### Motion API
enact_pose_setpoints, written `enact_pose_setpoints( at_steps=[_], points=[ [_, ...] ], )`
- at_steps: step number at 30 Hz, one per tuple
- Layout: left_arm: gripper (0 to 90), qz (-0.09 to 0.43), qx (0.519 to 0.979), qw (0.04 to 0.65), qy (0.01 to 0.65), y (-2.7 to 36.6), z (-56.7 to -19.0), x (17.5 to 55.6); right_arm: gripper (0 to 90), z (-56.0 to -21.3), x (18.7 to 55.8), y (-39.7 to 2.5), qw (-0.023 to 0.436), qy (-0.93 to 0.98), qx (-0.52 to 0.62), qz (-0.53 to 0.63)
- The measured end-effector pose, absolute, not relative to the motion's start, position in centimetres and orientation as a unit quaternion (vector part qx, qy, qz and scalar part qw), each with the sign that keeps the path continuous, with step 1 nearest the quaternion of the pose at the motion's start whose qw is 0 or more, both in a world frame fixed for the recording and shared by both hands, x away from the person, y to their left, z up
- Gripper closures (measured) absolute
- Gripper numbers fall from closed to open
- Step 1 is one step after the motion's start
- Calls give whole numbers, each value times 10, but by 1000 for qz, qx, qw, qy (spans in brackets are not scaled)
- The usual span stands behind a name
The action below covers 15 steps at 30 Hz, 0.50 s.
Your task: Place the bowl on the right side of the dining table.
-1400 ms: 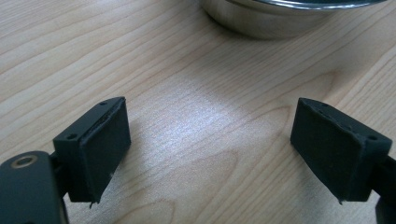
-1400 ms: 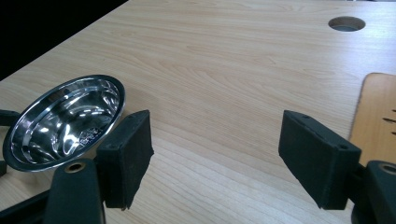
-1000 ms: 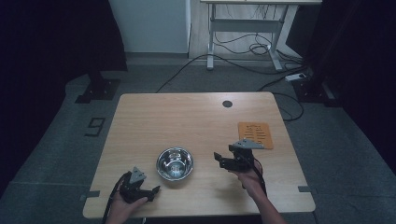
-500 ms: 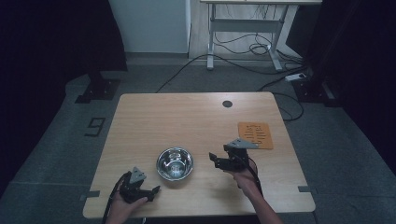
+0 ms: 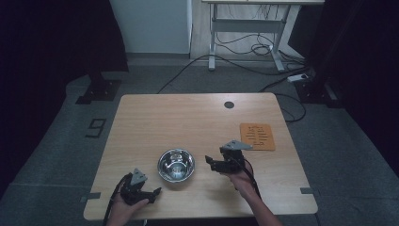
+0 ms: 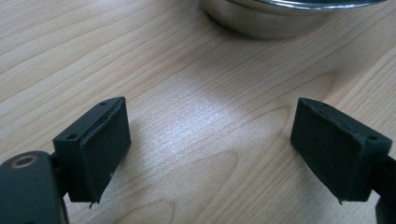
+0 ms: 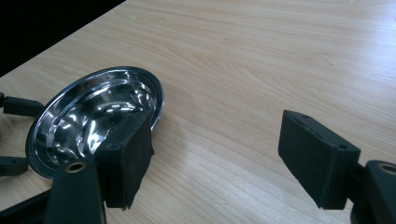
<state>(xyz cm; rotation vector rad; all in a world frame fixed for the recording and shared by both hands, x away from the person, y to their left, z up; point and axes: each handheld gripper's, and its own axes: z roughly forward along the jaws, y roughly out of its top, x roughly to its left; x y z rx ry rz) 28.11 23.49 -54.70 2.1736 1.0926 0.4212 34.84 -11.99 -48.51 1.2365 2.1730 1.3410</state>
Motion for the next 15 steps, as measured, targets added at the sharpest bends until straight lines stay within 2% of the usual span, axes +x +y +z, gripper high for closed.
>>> enact_pose_setpoints(
  at_steps=[15],
  points=[
    [117, 161, 831, 330, 418, 235, -547, 281, 263, -491, 352, -96, 130, 772, 419, 460]
  ],
)
